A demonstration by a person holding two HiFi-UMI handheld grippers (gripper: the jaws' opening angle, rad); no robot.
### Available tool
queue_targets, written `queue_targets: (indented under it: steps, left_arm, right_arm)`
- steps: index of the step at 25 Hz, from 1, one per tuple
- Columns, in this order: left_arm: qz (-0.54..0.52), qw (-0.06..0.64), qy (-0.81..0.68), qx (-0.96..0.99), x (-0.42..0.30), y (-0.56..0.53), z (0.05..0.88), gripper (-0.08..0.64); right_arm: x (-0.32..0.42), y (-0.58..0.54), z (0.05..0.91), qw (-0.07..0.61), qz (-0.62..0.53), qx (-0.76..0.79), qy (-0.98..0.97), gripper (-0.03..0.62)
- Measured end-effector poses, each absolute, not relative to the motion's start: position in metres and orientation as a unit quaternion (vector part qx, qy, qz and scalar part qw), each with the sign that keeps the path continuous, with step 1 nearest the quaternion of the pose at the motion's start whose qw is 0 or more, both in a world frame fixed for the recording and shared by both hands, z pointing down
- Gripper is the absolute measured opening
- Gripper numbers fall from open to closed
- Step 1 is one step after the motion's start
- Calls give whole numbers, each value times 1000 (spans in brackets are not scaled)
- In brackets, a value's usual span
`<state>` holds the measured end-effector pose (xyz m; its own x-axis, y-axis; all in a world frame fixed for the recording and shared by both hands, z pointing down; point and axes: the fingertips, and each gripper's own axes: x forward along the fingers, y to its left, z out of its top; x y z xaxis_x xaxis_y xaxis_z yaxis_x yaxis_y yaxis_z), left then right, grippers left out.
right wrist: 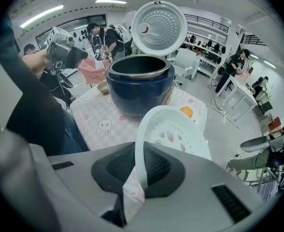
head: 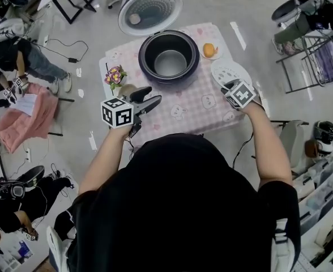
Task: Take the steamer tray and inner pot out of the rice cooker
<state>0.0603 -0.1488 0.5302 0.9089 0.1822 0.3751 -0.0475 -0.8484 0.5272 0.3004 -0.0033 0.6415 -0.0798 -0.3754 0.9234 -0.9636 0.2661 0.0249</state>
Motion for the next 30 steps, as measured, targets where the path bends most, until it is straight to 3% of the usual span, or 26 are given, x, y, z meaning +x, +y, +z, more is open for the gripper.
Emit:
queue_targets:
  steps: [12,30]
  left_arm:
    - [223,288,22,931,61,-152,547,265]
    - [239,320,16,917,69,-134,577,265]
  right_arm:
    - [291,6,710,430,372,498,-654,46]
    - [291,15,771,437,344,520,-648,46]
